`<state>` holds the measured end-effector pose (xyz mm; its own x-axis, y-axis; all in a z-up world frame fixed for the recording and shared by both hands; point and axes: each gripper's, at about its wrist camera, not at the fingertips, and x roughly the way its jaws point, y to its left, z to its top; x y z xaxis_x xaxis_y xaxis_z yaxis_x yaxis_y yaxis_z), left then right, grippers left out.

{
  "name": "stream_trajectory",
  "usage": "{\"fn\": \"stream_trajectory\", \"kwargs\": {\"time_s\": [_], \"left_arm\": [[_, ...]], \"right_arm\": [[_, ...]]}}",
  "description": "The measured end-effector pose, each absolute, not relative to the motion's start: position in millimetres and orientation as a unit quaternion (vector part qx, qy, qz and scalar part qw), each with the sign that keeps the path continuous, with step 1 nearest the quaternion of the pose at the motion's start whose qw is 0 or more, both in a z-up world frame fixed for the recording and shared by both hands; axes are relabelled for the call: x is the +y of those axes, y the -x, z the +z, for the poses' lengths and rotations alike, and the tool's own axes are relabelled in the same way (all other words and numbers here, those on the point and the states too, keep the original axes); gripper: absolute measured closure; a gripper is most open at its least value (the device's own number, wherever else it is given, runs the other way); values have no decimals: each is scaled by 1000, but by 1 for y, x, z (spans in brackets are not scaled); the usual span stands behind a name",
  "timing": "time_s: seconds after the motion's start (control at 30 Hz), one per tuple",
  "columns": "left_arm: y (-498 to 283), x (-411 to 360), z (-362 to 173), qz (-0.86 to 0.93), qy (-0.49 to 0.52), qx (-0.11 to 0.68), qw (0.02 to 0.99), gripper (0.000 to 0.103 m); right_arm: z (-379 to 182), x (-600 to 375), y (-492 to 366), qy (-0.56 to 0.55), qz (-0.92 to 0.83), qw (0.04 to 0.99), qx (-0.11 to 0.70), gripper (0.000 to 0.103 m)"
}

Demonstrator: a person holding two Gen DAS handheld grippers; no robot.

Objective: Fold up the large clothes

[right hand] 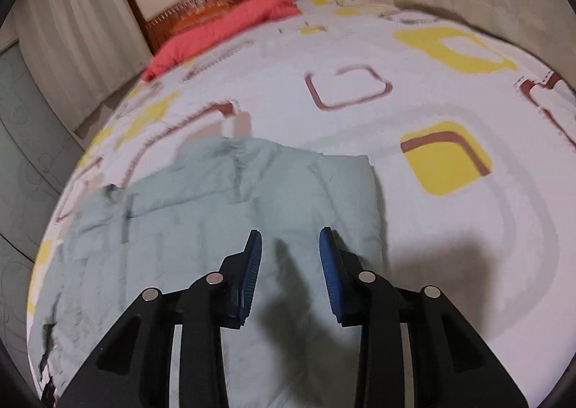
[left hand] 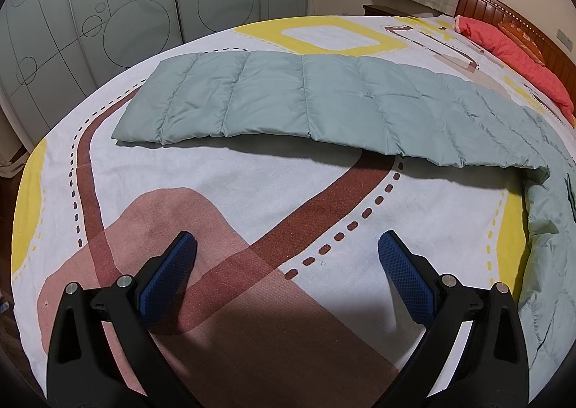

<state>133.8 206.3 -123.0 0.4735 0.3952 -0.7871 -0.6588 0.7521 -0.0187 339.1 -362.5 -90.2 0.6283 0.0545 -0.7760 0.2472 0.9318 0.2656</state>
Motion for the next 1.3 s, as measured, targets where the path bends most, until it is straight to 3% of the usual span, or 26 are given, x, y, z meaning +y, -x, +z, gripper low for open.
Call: {"fn": "stream_trajectory", "kwargs": {"time_s": [0.07, 0.27, 0.33, 0.37, 0.43, 0.67, 1.07, 1.3], "left_arm": [[-134, 207, -123, 313, 162, 407, 843, 2], [-134, 207, -123, 313, 161, 407, 843, 2], [-133, 208, -123, 314, 160, 408, 843, 2], [-134, 207, -123, 314, 160, 407, 843, 2], [-134, 207, -123, 314, 160, 407, 843, 2], [-134, 210, -122, 313, 161, 407, 843, 2], [-131, 210, -117, 297, 174, 412, 844, 2], [-87, 270, -107, 213, 356, 289, 863, 2]], "right_arm": [[-113, -366, -355, -172, -60, 871, 456, 69], [-83, -366, -348, -165, -66, 888, 424, 68], [-90, -368, -355, -149, -82, 889, 425, 55], [-99, -370, -362, -154, -81, 883, 436, 53], [-114, -373, -370, -153, -73, 877, 449, 52], [-75, -343, -318, -137, -63, 899, 410, 53], [-115, -307, -300, -76, -70, 896, 432, 51], [-116, -308, -295, -90, -53, 901, 420, 42]]}}
